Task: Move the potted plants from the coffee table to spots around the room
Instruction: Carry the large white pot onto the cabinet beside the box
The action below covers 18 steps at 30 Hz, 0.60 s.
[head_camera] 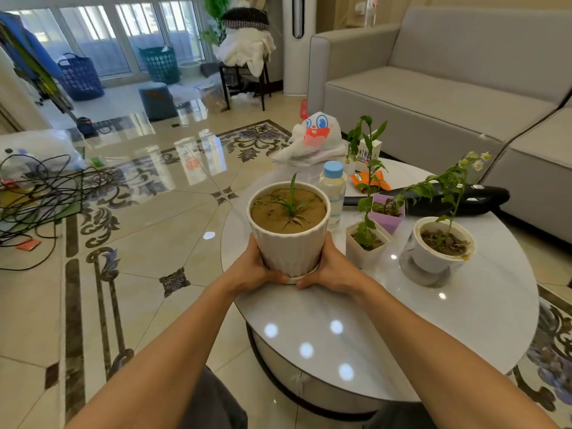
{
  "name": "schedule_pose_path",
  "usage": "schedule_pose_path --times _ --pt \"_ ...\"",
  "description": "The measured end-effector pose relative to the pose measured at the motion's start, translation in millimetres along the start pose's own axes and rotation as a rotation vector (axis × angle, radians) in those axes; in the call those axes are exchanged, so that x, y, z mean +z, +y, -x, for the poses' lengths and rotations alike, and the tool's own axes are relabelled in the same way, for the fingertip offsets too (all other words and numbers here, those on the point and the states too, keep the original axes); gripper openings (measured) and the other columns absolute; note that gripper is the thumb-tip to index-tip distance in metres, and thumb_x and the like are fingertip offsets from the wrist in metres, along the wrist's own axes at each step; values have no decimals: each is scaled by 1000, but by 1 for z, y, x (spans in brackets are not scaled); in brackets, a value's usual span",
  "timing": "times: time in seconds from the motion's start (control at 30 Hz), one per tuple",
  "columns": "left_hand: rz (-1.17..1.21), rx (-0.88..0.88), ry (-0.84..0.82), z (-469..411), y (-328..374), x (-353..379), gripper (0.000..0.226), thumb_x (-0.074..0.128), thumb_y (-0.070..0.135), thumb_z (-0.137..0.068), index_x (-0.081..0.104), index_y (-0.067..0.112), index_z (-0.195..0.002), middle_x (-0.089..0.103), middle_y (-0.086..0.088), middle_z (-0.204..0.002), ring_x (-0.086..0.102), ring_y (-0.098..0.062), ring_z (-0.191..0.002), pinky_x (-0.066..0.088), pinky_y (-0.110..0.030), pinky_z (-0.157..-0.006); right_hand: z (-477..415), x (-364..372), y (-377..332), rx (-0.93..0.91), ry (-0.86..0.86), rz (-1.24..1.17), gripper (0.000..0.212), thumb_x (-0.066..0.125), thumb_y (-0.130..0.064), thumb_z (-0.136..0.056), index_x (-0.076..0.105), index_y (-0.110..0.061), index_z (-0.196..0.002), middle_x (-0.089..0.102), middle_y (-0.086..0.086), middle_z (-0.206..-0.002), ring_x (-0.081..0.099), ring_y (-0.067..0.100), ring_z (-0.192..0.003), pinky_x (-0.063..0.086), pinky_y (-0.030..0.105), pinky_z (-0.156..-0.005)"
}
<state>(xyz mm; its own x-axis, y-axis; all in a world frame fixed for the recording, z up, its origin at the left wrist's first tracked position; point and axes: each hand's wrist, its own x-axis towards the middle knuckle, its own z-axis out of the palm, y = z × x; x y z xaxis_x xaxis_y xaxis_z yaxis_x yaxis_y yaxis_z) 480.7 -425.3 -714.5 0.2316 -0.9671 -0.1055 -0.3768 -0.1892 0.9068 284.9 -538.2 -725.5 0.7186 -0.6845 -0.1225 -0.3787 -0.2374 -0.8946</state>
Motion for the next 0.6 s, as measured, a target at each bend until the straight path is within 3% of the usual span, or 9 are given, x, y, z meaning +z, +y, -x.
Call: schedule_pose_path --times 0.2,0.27,0.33,0.43,0.6 --pt "72 15 34 7 6 6 134 98 22 -53 12 26 -155 38 0 -152 40 -19 -141 41 -47 -116 1 0 1 -31 -20 -98 138 97 -27 -51 3 -48 -149 32 -18 -145 33 8 -139 40 -2 -87" --pt "95 45 25 9 10 7 132 97 15 -55 10 25 -156 37 -2 -153 39 -19 -141 41 -46 -115 2 -2 -2 -74 -15 -145 135 97 -26 -53 5 -44 -150 32 -16 -148 34 9 -140 42 4 -95" --pt "131 64 14 10 15 7 132 95 11 -57 9 26 -156 36 -2 -153 39 -18 -141 42 -44 -115 3 -5 -6 -114 -5 -204 135 96 -26 -55 5 -38 -154 32 -11 -152 36 10 -141 45 20 -106" --pt "304 29 -28 14 26 5 127 93 11 -57 13 34 -154 40 -1 -150 44 -20 -137 51 -44 -106 5 -5 -13 -117 39 -295 134 98 -36 -53 11 -38 -156 37 -9 -151 41 9 -138 49 34 -107" --pt "506 -9 -37 16 39 -4 110 85 1 -63 24 35 -149 44 -6 -147 50 -29 -133 54 -55 -99 7 4 -18 -107 126 -418 122 98 -39 -51 27 -42 -150 50 -12 -142 51 6 -129 57 28 -93"
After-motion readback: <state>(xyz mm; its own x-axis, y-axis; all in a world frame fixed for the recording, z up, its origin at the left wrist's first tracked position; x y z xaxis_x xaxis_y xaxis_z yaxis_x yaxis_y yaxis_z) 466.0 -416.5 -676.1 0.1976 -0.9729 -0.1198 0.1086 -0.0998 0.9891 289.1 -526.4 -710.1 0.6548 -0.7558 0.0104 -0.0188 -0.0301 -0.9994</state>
